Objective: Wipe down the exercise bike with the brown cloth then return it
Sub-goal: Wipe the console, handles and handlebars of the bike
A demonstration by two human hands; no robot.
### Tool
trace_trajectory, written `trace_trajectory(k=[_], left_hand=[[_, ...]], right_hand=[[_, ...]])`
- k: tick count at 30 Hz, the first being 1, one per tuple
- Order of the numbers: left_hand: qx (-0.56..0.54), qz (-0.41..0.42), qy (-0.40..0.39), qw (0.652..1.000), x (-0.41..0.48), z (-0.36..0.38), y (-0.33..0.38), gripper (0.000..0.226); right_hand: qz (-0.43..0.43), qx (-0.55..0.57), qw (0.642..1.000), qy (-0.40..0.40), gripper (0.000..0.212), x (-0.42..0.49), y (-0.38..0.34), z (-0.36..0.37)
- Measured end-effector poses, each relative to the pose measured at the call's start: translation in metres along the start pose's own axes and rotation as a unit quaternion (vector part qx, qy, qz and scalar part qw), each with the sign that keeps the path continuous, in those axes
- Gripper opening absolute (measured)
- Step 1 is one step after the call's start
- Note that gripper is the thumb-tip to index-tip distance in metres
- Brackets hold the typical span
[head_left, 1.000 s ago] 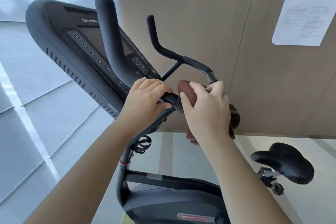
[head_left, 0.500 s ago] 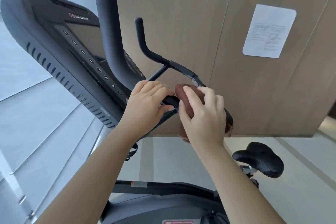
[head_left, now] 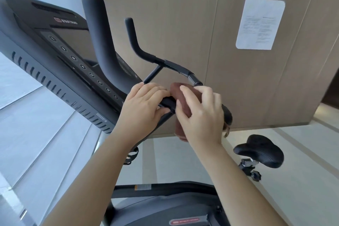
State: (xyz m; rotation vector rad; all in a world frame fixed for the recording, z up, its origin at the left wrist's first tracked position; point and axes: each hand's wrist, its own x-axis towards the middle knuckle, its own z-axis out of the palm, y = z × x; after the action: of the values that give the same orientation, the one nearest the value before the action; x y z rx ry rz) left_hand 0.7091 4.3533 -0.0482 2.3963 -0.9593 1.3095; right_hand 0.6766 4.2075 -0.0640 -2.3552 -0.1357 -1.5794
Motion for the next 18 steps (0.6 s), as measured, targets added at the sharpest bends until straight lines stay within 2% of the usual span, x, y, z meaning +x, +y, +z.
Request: trace_trajectory(k=[4, 7, 12, 18], left_hand=[[-0.002, -0.008, -0.01, 1.0, -0.001, 0.001, 0.001, 0.029], [-0.001, -0.013, -0.004, 1.0, 0.0, 0.004, 0.004, 0.028], [0.01, -0.02, -0.009, 1.0, -0.002, 0.004, 0.008, 0.034], [0.032, -0.037, -0.024, 0.998, -0.003, 0.003, 0.016, 0.042]], right_hand=[[0.056, 0.032, 0.998, -0.004, 0.027, -0.014, 0.05, -0.022], [0.075, 0.061, 0.994, -0.043, 0.026, -0.006, 0.053, -0.026], [0.022, 0.082, 0.99, -0.116, 0.027, 0.024, 0.018, -0.004], [0.027, 0.113, 0.984, -0.138, 0.028, 0.005, 0.084, -0.024]])
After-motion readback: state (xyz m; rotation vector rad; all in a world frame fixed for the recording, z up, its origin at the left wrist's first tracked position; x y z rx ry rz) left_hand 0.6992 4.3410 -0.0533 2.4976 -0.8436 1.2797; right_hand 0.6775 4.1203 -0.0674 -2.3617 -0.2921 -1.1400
